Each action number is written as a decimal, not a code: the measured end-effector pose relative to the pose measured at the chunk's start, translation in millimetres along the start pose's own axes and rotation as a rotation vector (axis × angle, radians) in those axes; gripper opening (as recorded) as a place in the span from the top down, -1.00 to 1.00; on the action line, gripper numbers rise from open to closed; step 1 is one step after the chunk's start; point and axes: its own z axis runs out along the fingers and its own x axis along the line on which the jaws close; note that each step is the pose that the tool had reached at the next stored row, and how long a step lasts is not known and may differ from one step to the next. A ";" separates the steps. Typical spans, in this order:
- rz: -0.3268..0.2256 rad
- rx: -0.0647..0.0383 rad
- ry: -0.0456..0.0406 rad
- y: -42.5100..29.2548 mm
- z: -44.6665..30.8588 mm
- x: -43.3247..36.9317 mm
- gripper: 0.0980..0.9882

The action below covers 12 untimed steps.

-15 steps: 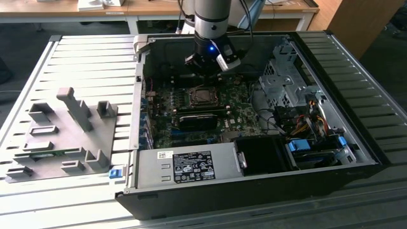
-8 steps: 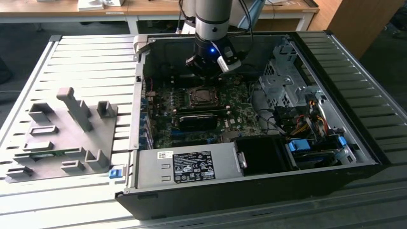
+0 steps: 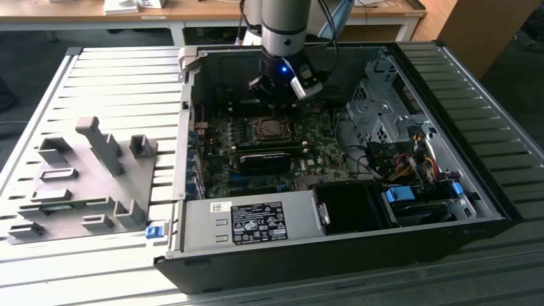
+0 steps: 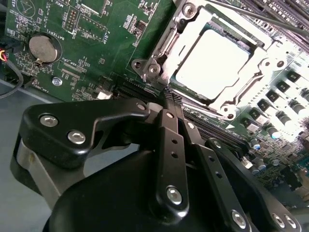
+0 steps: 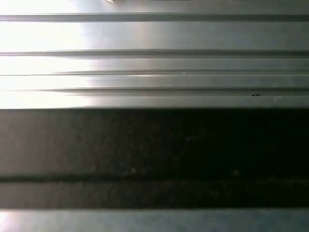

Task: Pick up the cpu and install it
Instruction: 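Install the first cpu locking lever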

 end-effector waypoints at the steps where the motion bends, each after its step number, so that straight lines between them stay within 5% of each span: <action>1: 0.000 0.000 0.0001 0.0 0.1 0.0 0.98; 12: 0.000 0.000 -0.0003 0.2 -0.6 -0.7 0.98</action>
